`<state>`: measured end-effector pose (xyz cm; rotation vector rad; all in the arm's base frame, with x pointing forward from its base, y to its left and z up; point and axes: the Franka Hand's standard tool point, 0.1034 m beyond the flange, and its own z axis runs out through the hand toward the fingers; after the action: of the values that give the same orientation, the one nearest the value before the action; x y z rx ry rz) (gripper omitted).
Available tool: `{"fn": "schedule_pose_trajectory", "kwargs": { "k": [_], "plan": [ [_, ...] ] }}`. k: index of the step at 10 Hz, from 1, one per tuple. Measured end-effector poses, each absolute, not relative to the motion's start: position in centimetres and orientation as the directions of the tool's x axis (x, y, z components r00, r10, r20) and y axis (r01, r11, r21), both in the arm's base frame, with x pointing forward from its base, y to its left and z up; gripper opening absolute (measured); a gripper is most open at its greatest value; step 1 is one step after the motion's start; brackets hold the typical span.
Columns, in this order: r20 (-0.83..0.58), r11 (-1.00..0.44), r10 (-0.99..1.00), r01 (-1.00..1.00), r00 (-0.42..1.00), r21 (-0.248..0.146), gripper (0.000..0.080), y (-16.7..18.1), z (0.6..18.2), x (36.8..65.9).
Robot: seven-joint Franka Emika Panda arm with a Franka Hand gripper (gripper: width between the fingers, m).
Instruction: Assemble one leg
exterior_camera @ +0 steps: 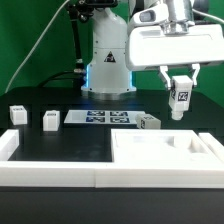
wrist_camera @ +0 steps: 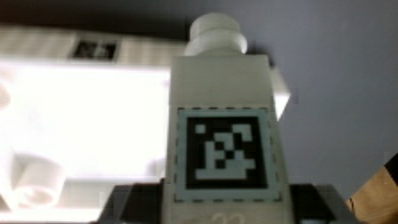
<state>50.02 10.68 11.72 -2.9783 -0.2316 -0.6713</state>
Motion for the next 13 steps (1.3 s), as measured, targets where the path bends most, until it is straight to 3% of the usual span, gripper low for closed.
{"fn": "schedule_pose_trajectory", "kwargs": {
  "k": [1,6,8,11,13],
  "plan": [
    [0.406,-0.986,0.121,0.155,0.906,-0.053,0.0292,10.6,12.5,51.9],
    [0.421,-0.986,0.121,0.157,0.899,-0.053,0.0294,10.8,12.3,52.0],
    [0.455,-0.981,0.149,0.19,0.878,-0.045,0.0294,11.4,13.1,55.9],
    [0.469,-0.955,0.267,0.297,0.842,0.01,0.0294,9.9,13.3,63.0],
    [0.476,-0.956,0.264,0.295,0.839,0.01,0.0294,10.0,13.3,63.0]
  ]
}}
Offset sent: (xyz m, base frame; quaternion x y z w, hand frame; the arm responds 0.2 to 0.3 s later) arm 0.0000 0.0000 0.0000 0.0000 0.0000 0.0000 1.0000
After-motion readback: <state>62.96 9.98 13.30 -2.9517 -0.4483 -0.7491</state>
